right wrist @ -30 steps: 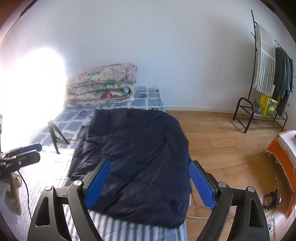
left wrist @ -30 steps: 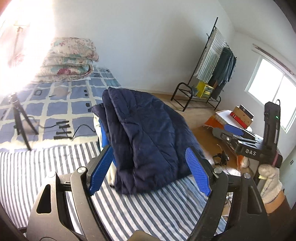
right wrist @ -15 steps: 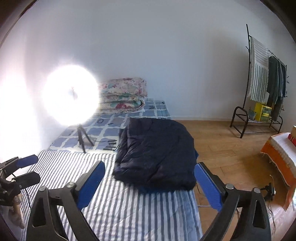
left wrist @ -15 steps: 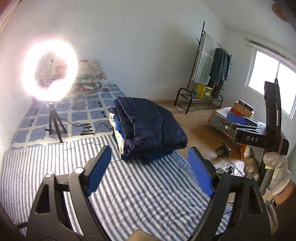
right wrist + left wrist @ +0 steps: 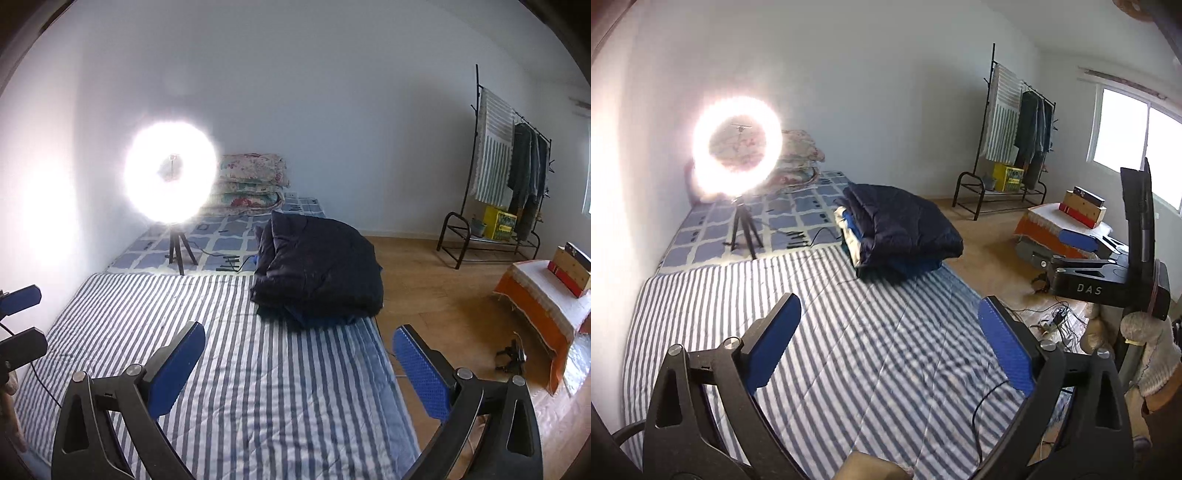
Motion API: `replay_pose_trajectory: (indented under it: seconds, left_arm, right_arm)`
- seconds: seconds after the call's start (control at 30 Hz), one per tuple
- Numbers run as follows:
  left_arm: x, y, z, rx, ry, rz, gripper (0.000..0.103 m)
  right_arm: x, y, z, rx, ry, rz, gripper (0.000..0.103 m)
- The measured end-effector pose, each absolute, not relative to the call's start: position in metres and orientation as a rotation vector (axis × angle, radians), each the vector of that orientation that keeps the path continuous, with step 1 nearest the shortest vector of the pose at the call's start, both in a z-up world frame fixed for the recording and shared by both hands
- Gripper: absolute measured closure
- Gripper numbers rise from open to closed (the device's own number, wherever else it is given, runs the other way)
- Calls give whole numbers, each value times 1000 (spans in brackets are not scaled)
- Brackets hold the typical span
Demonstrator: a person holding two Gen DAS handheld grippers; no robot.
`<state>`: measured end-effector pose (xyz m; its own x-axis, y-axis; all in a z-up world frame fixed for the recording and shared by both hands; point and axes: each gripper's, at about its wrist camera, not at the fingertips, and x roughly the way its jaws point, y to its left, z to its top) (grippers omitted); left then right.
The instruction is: Fold large clothes
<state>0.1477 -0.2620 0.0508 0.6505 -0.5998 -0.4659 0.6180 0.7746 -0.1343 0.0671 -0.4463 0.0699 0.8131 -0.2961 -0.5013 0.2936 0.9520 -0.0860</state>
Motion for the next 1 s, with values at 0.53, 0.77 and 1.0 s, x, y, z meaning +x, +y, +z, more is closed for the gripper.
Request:
replay_pose_trajectory:
  seconds: [0.53,0.77,1.0]
  left_arm:
    - [95,-237,24,108,474,-604,0]
    - [88,-233,24,120,465,-599,0]
    - [85,-229,25,113,468,-589,0]
  right_arm:
    - [27,-410,41,-20,497,-343,0]
    - [21,-408,37,-18,487,-364,0]
    - [23,-408,33,-24,492,-388,0]
